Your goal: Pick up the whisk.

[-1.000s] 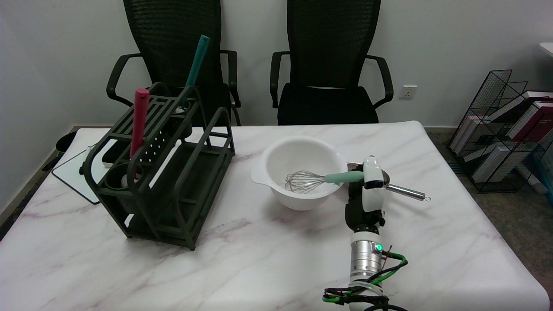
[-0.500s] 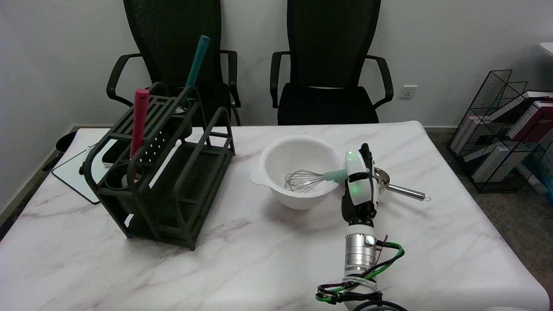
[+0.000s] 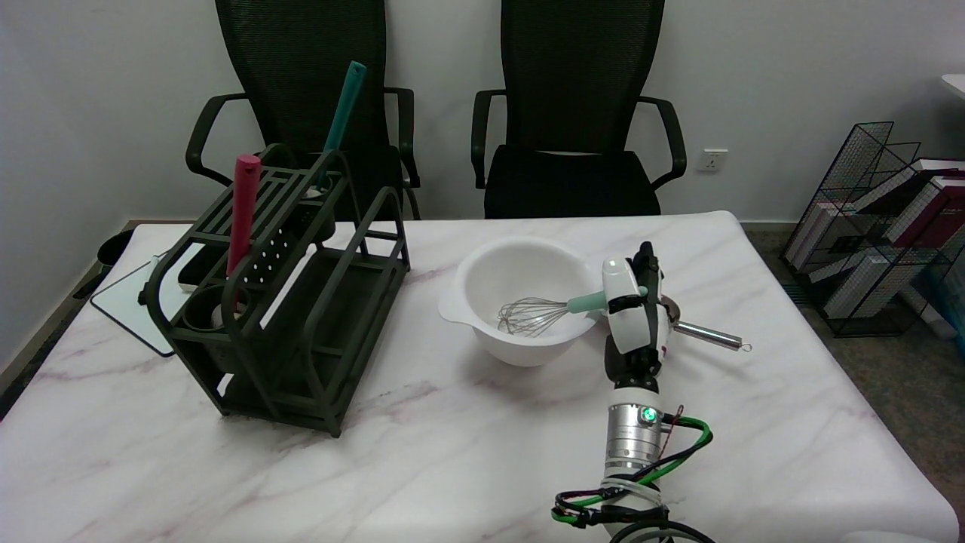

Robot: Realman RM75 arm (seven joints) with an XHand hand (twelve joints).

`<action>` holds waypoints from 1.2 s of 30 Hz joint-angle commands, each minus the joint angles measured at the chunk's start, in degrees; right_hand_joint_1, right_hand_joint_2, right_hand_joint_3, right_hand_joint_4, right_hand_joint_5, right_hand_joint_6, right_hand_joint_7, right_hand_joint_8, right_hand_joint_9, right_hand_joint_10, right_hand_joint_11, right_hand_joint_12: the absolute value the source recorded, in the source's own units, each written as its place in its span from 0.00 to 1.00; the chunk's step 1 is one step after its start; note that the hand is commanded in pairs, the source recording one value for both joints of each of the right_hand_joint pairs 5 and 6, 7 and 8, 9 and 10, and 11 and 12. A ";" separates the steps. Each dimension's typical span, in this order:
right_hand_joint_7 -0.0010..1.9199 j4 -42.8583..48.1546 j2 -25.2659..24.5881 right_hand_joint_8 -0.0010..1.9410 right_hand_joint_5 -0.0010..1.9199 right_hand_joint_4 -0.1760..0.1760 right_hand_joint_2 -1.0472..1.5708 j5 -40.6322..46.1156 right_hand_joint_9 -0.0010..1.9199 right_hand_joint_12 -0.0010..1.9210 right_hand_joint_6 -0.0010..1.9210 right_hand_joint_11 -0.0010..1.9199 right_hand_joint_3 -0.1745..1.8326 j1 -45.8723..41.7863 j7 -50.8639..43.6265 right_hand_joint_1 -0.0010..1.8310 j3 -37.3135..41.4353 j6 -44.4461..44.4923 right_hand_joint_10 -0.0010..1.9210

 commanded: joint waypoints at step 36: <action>0.00 0.47 0.16 0.00 0.00 0.50 0.70 0.91 0.07 0.06 0.00 0.06 0.40 3.91 6.57 0.33 0.88 -4.17 0.07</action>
